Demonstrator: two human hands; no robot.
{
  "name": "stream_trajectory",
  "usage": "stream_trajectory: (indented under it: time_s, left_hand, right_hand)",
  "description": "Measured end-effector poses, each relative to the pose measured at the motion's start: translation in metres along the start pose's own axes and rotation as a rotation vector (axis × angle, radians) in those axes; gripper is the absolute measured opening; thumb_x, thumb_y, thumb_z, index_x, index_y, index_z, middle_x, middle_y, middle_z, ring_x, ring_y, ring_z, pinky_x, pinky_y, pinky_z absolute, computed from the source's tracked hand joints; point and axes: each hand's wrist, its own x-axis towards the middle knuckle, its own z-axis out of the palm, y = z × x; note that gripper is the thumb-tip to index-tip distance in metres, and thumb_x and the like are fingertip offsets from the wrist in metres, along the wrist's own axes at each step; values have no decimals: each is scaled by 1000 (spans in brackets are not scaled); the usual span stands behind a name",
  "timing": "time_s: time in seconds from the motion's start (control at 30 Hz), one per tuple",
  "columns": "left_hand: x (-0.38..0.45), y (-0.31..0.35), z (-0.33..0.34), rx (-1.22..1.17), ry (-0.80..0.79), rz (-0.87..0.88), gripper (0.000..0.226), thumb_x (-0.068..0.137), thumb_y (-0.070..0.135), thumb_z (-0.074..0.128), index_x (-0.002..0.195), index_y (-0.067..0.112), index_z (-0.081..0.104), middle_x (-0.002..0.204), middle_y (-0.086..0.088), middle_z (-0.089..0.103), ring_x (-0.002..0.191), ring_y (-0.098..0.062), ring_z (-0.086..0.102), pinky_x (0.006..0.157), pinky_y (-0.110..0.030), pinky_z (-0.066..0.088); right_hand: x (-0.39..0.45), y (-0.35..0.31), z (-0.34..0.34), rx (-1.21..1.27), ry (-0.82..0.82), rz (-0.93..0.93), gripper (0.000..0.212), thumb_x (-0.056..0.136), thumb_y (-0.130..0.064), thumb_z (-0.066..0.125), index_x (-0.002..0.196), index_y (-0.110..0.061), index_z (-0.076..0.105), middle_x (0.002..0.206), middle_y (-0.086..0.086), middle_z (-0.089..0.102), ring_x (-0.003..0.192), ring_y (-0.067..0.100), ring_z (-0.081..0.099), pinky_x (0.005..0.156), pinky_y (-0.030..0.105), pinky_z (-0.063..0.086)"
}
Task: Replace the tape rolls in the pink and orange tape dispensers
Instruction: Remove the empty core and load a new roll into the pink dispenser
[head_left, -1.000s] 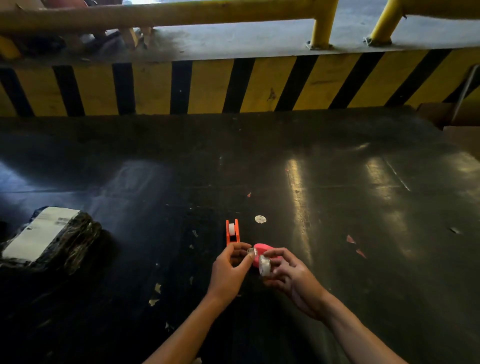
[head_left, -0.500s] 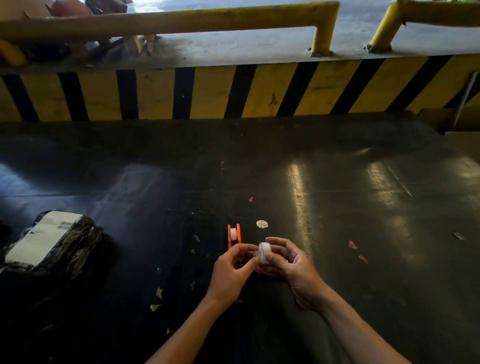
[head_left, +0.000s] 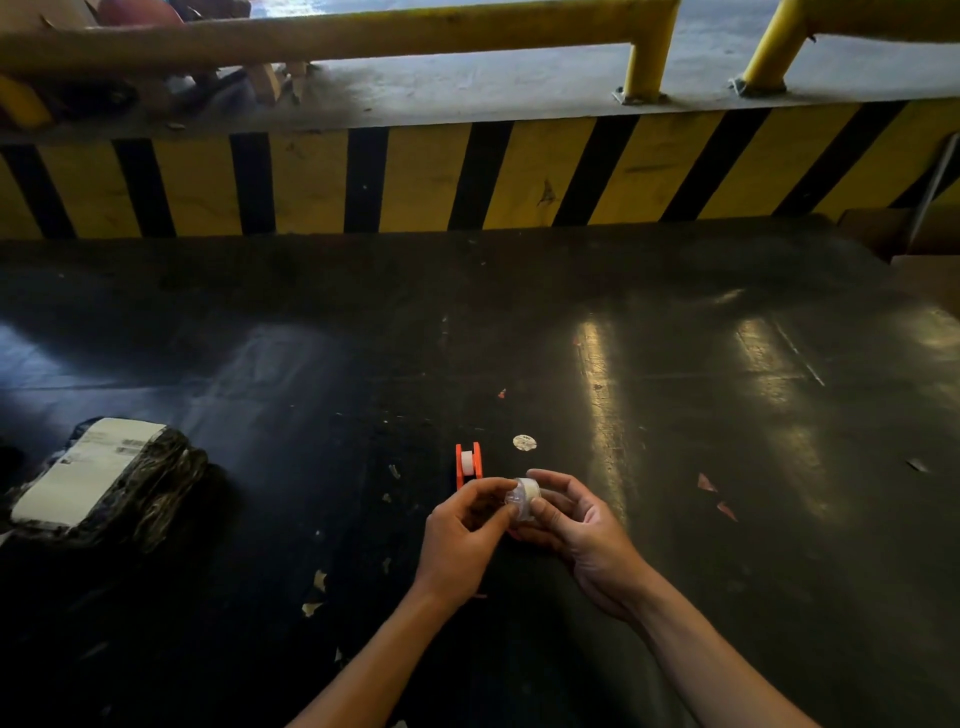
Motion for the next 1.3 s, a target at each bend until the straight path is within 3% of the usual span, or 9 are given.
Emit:
stream_trajectory:
  time_s: [0.33,0.57,0.67,0.73,0.8,0.9,1.03,1.13,1.3]
  left_hand:
    - [0,0,4,66,24,19,30,86,15,75,112,26,64,104,7,71,98,-2,68,83,-22,59]
    - [3,-5,4,97,11,-25,31,83,19,78,108,28,62,103,5,69,96,-8,68,83,-28,59]
    - [5,-1,1,-22,-64,-110,26,88,18,73,110,25,61,113,4,67,108,-10,66,87,-28,58]
    - [5,4,-2,-146,-111,-180,21,91,13,68,110,19,60,113,-3,70,106,-15,70,81,-27,59]
    - [5,6,-4,-197,-123,-198,20,92,9,67,109,14,59,109,-8,72,99,-15,72,74,-23,59]
    - [5,7,-2,-193,-81,-213,19,90,7,68,106,13,60,107,-8,71,96,-14,73,72,-22,59]
    - [6,2,1,-191,-48,-251,20,87,7,71,104,14,61,105,-6,72,97,-15,73,80,-31,62]
    - [6,-2,2,-187,-74,-271,23,85,13,74,105,15,62,107,-7,72,100,-18,72,87,-39,61]
    - [6,-10,-1,-286,-169,-356,29,81,17,74,108,12,64,110,-11,72,100,-24,73,84,-37,61]
  right_hand:
    - [3,1,-5,-35,-11,-2,41,83,-10,69,125,-11,66,123,21,68,116,37,65,104,61,45]
    - [1,1,-5,-96,15,-44,37,82,-12,69,119,-13,69,118,26,67,110,39,68,98,61,50]
    - [1,-1,-7,-90,-2,-35,34,84,-12,68,117,-14,69,114,24,70,102,38,71,86,48,59]
    - [-1,-4,-9,-100,-28,-26,35,84,-13,68,118,-12,66,111,23,72,96,35,72,75,36,62]
    - [-2,-5,-10,-111,-38,-31,35,84,-12,68,118,-10,64,109,23,73,93,35,73,71,33,62]
    - [-3,-4,-10,-208,-27,-76,28,88,-10,66,116,-8,66,106,20,74,93,32,73,74,34,61]
    - [0,-3,-10,-396,-4,-142,18,94,-14,64,110,-13,71,104,12,75,96,27,73,80,38,61]
    - [0,-5,-10,-454,-18,-150,20,89,-21,71,108,-15,71,101,10,76,97,24,73,85,43,60]
    - [4,1,-17,-544,-29,-161,19,86,-13,76,104,-17,72,100,8,76,97,21,73,90,47,59]
